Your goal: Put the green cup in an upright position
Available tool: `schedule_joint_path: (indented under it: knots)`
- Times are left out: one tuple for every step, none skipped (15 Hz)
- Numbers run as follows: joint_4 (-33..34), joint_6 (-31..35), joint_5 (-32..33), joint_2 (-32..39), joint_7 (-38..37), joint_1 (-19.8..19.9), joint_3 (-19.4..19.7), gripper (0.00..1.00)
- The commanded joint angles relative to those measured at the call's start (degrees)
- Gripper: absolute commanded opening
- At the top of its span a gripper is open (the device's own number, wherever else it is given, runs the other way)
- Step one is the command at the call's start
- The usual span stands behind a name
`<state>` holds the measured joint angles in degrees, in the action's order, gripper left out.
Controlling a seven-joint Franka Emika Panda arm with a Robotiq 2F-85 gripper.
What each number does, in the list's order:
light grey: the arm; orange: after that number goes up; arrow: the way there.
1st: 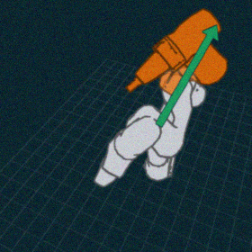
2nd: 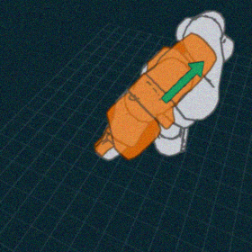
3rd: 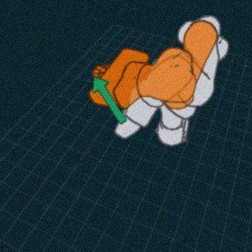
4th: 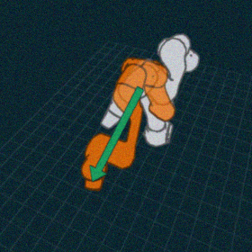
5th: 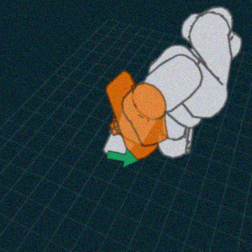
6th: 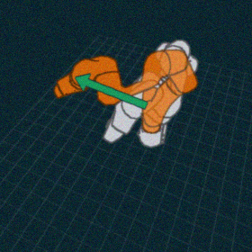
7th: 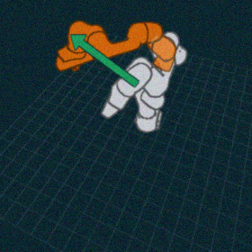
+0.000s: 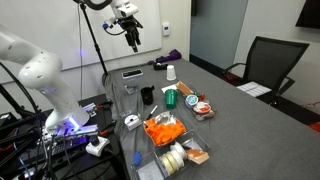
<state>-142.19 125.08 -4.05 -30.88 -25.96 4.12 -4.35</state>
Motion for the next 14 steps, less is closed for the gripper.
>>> schedule_joint_path:
  knots:
    - [5.2, 1.5, 4.2, 10.8, -9.1, 3.1, -4.4, 1.00]
    - [6.5, 1.8, 5.5, 13.3, -12.1, 3.1, -5.0, 1.00]
    - [7.9, 1.2, 7.2, 15.7, -14.7, 3.0, -5.4, 1.00]
    - [9.6, 0.9, 9.1, 18.2, -17.7, 2.7, -5.6, 1.00]
    - [11.2, 0.3, 10.8, 20.5, -20.1, 2.3, -5.5, 1.00]
    - [13.2, -1.0, 12.7, 22.9, -22.7, 1.8, -5.4, 1.00]
    - [15.0, -1.9, 14.6, 25.2, -25.0, 1.2, -5.1, 1.00]
    - [16.7, -2.7, 15.9, 27.0, -26.5, 0.5, -4.6, 1.00]
    - [18.3, -3.3, 17.1, 28.9, -27.8, -0.1, -4.0, 1.00]
    - [20.0, -4.0, 17.6, 30.8, -28.3, -0.8, -3.4, 1.00]
    - [21.7, -5.1, 17.7, 32.8, -28.3, -1.3, -2.8, 1.00]
    - [23.4, -6.4, 17.6, 34.6, -28.3, -1.8, -2.2, 1.00]
    - [24.5, -6.6, 18.1, 36.2, -28.6, -2.2, -1.5, 1.00]
    - [25.7, -7.1, 18.4, 37.7, -28.4, -2.7, -0.8, 1.00]
